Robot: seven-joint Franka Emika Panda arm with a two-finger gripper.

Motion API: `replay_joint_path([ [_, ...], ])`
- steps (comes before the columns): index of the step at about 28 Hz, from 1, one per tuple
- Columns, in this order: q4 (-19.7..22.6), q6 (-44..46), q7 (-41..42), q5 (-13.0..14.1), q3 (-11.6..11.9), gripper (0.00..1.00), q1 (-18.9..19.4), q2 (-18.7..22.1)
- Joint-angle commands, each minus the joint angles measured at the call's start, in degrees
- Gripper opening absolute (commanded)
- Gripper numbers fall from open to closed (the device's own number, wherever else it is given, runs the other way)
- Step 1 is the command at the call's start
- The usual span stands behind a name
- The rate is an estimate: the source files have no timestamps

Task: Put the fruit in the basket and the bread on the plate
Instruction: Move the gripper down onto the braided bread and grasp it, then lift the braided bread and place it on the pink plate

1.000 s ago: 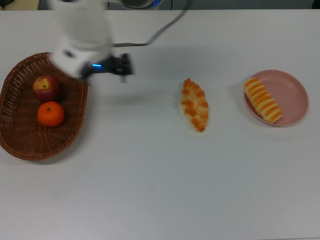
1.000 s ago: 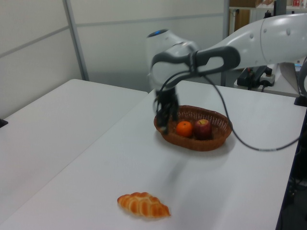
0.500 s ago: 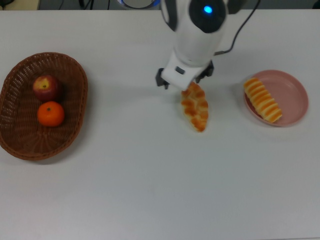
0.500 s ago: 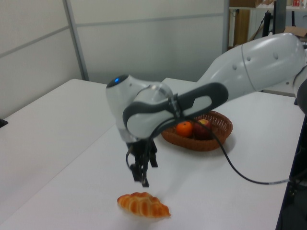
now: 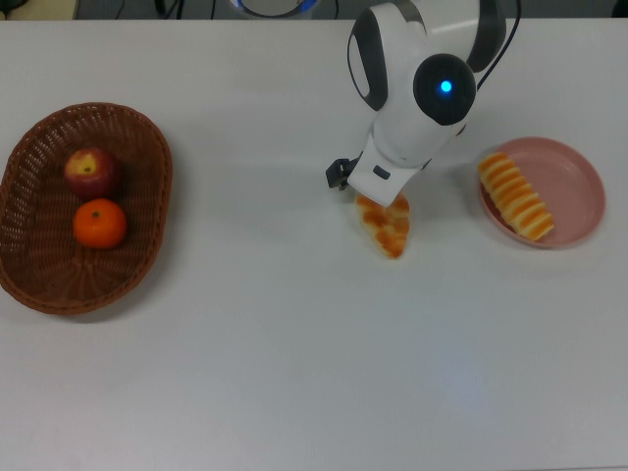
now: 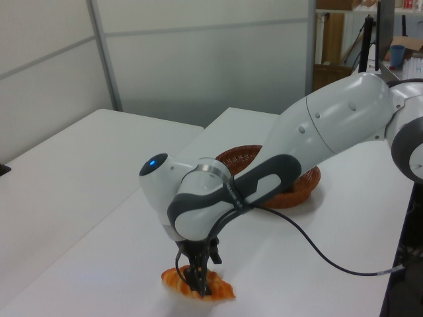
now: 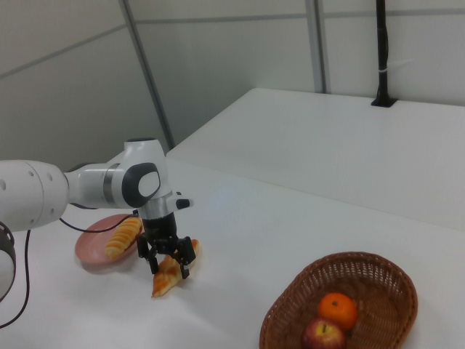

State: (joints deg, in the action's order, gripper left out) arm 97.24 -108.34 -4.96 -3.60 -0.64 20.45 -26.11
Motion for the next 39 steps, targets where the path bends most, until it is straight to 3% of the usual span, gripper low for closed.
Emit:
replay_joint_path([
  [1, 1.9, -1.44, -1.45, -1.41, 0.82, 0.83, 1.26, 1.42],
  [2, 1.9, -1.44, -1.54, -1.41, 0.82, 0.67, 1.26, 1.42],
  [3, 1.81, -1.35, -2.06, -1.41, 0.91, 0.38, 1.09, 1.59],
  [8, 1.55, -1.17, -3.73, -1.41, 1.26, 0.0, 1.09, 1.77],
  [22, 1.37, -1.0, -5.76, -1.41, 1.44, 0.0, 1.09, 3.0],
  [32, 1.2, -0.56, -6.55, -1.41, 0.73, 0.0, 1.26, 8.27],
  [39, -0.65, 0.94, -10.23, -1.49, 0.47, 0.0, 7.06, 11.44],
])
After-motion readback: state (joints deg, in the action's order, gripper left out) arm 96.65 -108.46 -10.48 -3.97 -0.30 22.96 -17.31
